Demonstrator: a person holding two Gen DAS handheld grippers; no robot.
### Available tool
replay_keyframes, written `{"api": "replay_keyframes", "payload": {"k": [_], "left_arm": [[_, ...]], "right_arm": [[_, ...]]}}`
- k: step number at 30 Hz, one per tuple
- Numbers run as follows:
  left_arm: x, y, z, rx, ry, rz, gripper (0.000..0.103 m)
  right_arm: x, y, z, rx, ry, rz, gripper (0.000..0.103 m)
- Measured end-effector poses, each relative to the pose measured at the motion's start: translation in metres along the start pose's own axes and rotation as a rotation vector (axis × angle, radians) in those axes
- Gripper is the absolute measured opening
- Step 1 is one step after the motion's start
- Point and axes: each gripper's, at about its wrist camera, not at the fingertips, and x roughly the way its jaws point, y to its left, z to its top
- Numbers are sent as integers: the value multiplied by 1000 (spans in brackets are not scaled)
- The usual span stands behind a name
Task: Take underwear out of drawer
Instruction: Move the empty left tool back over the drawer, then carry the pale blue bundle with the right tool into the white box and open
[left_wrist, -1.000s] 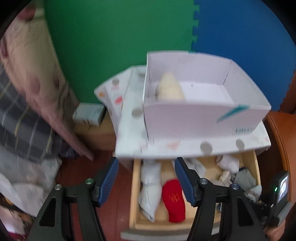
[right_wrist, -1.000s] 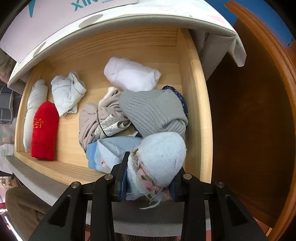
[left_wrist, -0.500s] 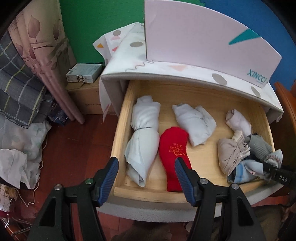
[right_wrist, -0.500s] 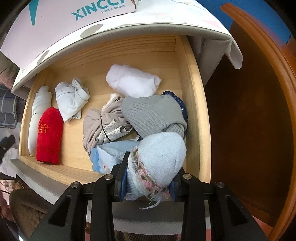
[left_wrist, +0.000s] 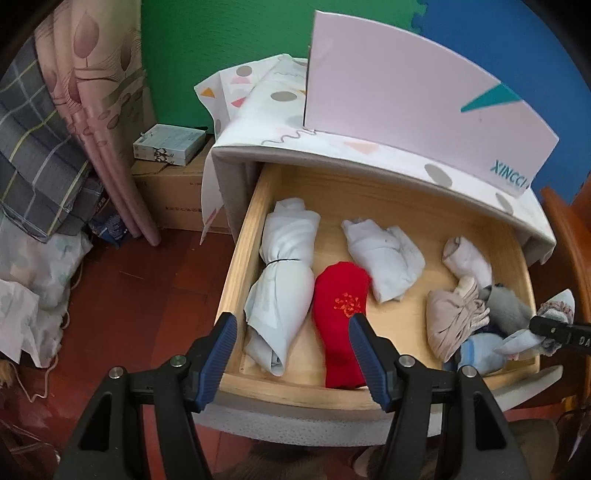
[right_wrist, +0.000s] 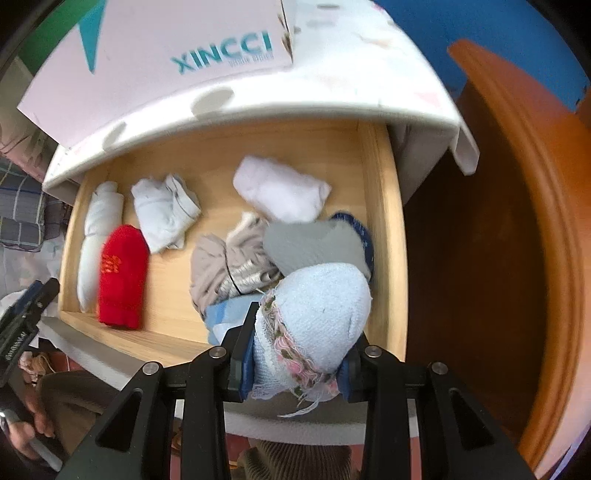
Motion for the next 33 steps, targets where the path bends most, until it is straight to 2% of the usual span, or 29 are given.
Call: {"api": "replay_keyframes", "payload": {"k": [8,13,19,25,33], "left_arm": [[1,0,0,-6,5,-7,65],[1,1,0,-14,9,-14,65],[2,4,1,-34,10,-29,65],[1,6,1,-44,4,-38,65],[1,8,1,-53,1,-49,65]], "right_arm": [[-70,18,42,-63,-108,12,31],[-128,36,88,-99,-222,15,31],[-159,58,147,-126,-308,1,31],[-142,76,191,-145,-288,-13,31],[-79,83,224,-153,-185,-46,32]]}}
